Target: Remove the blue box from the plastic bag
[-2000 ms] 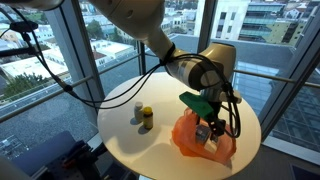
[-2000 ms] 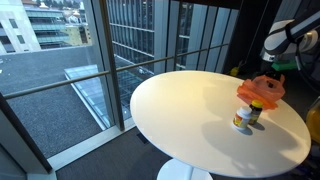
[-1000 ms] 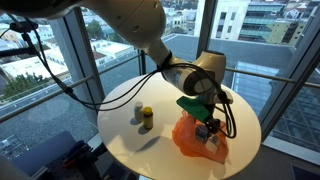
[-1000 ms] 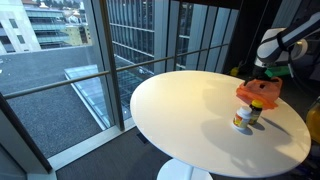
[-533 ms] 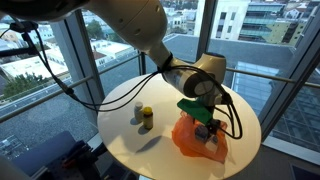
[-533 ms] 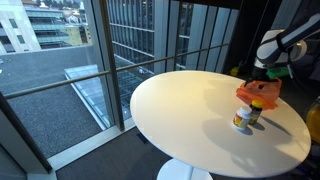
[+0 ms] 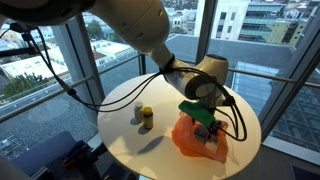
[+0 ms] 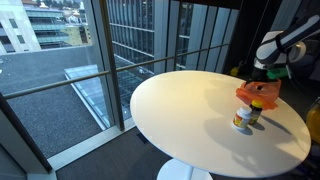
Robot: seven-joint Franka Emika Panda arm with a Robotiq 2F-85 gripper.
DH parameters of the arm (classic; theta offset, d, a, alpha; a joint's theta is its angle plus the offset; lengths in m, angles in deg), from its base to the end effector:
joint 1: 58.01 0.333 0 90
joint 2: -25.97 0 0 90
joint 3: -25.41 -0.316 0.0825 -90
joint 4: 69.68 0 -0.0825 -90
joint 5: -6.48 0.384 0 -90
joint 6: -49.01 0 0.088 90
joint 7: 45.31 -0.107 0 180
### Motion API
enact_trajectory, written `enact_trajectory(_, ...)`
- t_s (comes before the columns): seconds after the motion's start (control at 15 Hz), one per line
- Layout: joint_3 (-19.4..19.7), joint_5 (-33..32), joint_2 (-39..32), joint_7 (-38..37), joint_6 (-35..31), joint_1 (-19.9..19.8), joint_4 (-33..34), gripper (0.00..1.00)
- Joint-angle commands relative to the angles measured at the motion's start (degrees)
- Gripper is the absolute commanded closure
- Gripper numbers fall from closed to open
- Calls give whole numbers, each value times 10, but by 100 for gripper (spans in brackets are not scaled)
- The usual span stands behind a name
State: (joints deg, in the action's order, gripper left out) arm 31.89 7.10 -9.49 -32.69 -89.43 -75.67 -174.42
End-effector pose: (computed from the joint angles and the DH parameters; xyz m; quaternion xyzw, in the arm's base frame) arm 0.5902 -0.2598 0.1929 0.9950 -0.0945 -0.0220 0.0236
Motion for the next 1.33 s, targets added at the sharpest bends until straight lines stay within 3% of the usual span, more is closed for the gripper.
enact_trajectory(0.0,-13,14,-13,25,5,-13,20,0)
enact_trajectory(0.2,-15,15,-15,24,4,-12,19,0)
enact_trajectory(0.27,-16,15,-14,25,3,-13,19,25)
enact_trajectory(0.33,-17,17,-13,25,4,-14,18,27)
enact_trajectory(0.6,-16,19,-7,22,2,-14,15,59)
enact_trajectory(1.27,-3,21,75,23,34,-22,-30,61)
